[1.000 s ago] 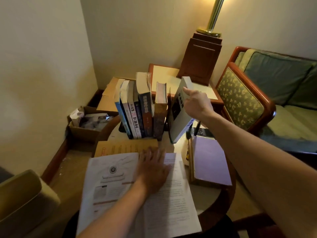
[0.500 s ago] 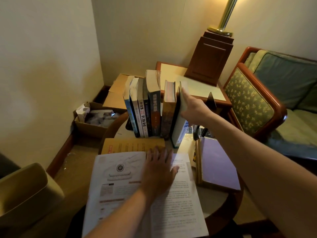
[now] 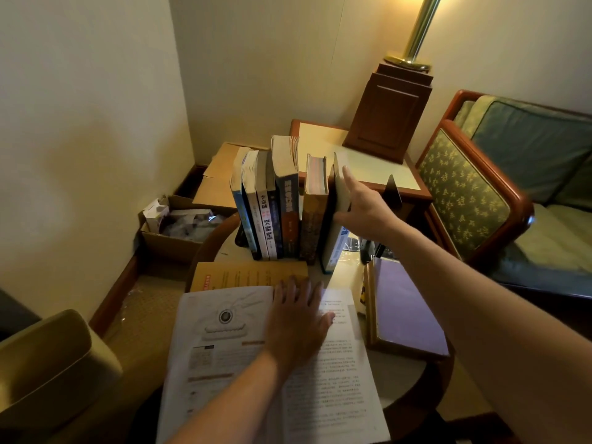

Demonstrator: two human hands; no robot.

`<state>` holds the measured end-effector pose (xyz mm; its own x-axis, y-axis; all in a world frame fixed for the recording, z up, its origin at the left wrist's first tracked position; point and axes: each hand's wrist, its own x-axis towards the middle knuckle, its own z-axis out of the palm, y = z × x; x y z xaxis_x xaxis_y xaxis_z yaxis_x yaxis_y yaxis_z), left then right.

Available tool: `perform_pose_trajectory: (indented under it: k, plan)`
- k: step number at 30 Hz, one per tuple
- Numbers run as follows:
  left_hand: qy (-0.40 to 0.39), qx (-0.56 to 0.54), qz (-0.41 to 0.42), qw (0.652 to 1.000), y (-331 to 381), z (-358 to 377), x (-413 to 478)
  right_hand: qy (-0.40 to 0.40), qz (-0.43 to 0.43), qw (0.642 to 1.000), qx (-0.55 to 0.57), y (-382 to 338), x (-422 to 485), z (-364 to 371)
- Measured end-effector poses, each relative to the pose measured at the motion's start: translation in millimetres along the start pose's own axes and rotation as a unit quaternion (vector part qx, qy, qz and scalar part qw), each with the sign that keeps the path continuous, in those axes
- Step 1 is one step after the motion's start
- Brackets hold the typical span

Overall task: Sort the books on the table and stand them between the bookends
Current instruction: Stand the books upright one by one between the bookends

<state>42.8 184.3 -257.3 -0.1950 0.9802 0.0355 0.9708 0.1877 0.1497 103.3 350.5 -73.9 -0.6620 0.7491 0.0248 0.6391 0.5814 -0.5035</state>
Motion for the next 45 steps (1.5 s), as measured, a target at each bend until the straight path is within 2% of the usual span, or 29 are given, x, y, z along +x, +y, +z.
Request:
perform_pose_trajectory:
  k: [6, 10, 13, 16, 20, 24, 30, 33, 35, 41, 45]
  plan:
    - [-0.05, -0.002, -0.003, 0.999, -0.3, -12.4, -0.4, 0.039, -0.037, 0.997, -0.046, 17.2, -40.9, 11.5]
    - [-0.104, -0.013, 0.003, 0.995, -5.6, -26.8, 1.2, 0.031, -0.039, 0.996, -0.079, 23.7, -80.8, 25.1]
    - [-0.074, 0.008, 0.001, 0.997, -21.3, -32.0, -13.8, 0.029, -0.039, 0.996, -0.076, 29.4, -105.9, 43.9]
    - [-0.024, -0.01, -0.035, 0.999, -43.3, -29.1, -41.6, 0.008, -0.013, 0.998, -0.065, 30.2, -125.6, 64.4]
    - [-0.049, -0.073, -0.101, 0.991, -70.5, -25.6, -87.3, -0.028, 0.006, 0.997, -0.068, 26.7, -158.2, 96.1]
    - [-0.04, -0.11, -0.166, 0.979, -89.9, -20.9, -125.4, -0.073, 0.039, 0.995, -0.061, 27.9, -180.9, 125.9]
    - [-0.029, -0.208, -0.274, 0.939, -98.3, -16.8, -156.9, -0.085, 0.066, 0.991, -0.076, 35.5, -208.8, 160.1]
    - [-0.007, -0.297, -0.316, 0.901, -95.7, -24.5, -163.6, -0.072, 0.097, 0.991, -0.057, 39.0, -217.2, 163.1]
    - [0.005, -0.33, -0.324, 0.887, -98.6, -26.6, -165.7, -0.076, 0.111, 0.988, -0.07, 38.7, -220.8, 164.2]
    - [0.026, -0.383, -0.291, 0.876, -111.2, -41.9, -163.2, -0.074, 0.122, 0.986, -0.083, 38.5, -228.3, 165.0]
    - [0.062, -0.332, -0.272, 0.901, -114.2, -62.7, -160.7, -0.068, 0.126, 0.988, -0.059, 40.5, -229.9, 161.6]
